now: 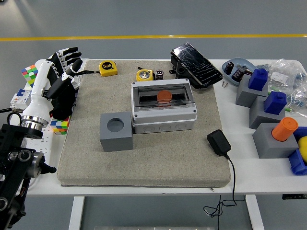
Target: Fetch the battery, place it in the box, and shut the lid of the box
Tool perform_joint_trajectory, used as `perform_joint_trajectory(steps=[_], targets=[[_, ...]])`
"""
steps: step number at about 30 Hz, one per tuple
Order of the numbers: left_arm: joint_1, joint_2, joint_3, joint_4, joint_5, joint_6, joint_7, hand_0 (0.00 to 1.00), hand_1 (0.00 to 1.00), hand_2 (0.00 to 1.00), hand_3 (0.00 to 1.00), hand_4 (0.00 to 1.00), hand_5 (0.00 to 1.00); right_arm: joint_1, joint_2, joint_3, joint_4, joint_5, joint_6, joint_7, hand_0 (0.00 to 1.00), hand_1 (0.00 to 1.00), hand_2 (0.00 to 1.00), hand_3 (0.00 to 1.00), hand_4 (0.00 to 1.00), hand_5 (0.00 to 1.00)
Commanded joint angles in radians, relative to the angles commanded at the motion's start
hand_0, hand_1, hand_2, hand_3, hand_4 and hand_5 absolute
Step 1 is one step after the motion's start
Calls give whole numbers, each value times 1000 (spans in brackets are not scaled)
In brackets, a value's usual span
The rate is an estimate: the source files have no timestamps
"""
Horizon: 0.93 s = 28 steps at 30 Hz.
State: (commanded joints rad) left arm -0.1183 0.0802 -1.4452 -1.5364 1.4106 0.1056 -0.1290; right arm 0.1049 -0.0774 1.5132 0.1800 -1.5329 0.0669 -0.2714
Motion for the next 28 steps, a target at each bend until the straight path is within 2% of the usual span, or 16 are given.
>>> perform_joint_trajectory(steps=[28], targets=[[4,-3,-6,10,-3,-3,2,650,769,763,767,998,670,-1,-1,5,0,-5,0,0,642,663,672,575,969,580]])
